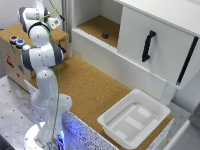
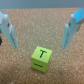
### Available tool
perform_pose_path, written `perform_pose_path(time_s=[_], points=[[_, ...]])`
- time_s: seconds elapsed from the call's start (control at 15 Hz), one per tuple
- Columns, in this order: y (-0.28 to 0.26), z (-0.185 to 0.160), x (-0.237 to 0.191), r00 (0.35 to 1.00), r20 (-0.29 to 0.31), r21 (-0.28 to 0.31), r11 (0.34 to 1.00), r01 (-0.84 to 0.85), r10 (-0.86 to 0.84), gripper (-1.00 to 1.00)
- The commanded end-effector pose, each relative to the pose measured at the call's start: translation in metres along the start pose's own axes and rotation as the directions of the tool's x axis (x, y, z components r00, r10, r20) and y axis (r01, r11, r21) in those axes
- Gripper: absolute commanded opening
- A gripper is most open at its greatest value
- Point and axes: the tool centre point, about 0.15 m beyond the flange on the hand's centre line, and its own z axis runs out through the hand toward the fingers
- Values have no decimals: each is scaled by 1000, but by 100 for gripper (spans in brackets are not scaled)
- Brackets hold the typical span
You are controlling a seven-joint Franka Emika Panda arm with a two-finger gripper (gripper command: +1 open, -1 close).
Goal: Put the yellow object on top of the drawer
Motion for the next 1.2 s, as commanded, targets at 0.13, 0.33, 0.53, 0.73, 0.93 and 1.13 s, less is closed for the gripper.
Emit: perform_pose_path(time_s=[0.13, 0.33, 0.53, 0.73, 0.93, 1.13], points=[[5, -34, -5, 999, -7, 68, 996, -50, 50, 100], [5, -34, -5, 999, -7, 68, 996, -50, 50, 100], [5, -34, -5, 999, -7, 68, 996, -50, 50, 100], [-9, -46, -59, 994, -15, -41, 993, -113, 112, 100], [-16, -69, -136, 984, -33, -76, 981, -176, 174, 100], [-39, -82, -207, 984, -49, -63, 982, -177, 174, 100]])
